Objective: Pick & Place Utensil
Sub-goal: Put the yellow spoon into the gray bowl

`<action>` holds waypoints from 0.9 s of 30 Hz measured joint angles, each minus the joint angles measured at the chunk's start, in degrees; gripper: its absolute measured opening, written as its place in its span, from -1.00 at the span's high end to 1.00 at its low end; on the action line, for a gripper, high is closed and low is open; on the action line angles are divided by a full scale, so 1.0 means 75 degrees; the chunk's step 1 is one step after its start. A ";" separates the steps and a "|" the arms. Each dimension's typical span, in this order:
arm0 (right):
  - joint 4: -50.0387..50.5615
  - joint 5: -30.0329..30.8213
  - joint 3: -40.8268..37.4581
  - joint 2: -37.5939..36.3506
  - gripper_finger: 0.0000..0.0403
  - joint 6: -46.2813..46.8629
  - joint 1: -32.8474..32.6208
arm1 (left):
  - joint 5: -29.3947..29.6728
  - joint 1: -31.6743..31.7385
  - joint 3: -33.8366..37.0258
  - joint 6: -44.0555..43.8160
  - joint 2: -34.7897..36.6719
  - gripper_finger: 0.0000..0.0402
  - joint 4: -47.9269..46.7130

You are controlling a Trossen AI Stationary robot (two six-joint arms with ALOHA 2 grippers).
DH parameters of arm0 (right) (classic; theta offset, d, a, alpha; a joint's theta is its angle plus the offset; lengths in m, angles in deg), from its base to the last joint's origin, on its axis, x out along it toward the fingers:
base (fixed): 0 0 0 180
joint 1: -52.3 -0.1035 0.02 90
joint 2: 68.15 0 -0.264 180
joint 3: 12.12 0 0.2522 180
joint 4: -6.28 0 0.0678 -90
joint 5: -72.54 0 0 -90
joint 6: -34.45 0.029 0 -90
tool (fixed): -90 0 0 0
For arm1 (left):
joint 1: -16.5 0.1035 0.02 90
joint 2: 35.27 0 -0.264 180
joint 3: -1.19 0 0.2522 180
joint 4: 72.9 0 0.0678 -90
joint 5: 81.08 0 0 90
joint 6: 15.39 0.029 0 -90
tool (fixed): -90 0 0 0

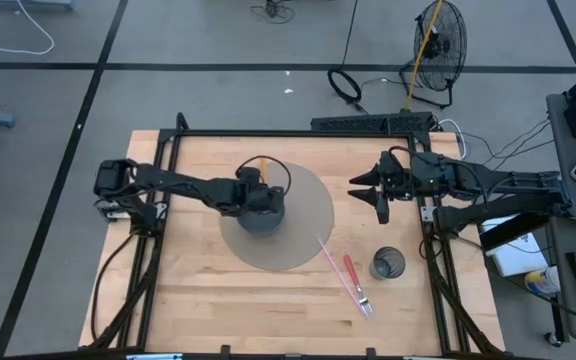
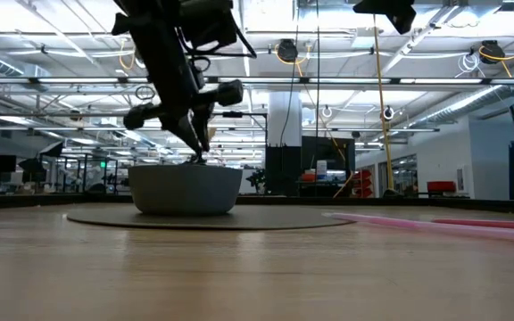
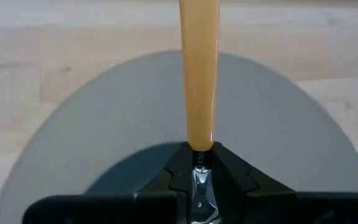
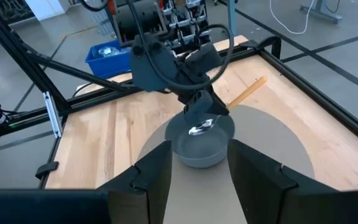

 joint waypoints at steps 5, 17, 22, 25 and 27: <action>0.0035 -0.0032 0.0000 0.0000 0.24 -0.0002 0.0000 | -0.0065 -0.0062 0.0000 -0.0240 -0.0261 0.84 -0.0010; 0.0131 -0.0039 0.0000 0.0000 0.24 -0.0002 0.0000 | -0.0069 -0.0071 0.0079 -0.0623 -0.0398 0.79 -0.0269; 0.0156 -0.0043 0.0000 0.0000 0.24 -0.0003 0.0000 | -0.0067 -0.0073 0.0140 -0.0643 -0.0398 0.84 -0.0299; 0.0160 -0.0044 0.0000 0.0000 0.24 0.0000 0.0000 | -0.0066 -0.0070 0.0140 -0.0643 -0.0398 0.80 -0.0305; 0.0174 -0.0043 0.0000 0.0000 0.24 -0.0001 0.0000 | -0.0066 -0.0057 0.0140 -0.0642 -0.0398 0.77 -0.0353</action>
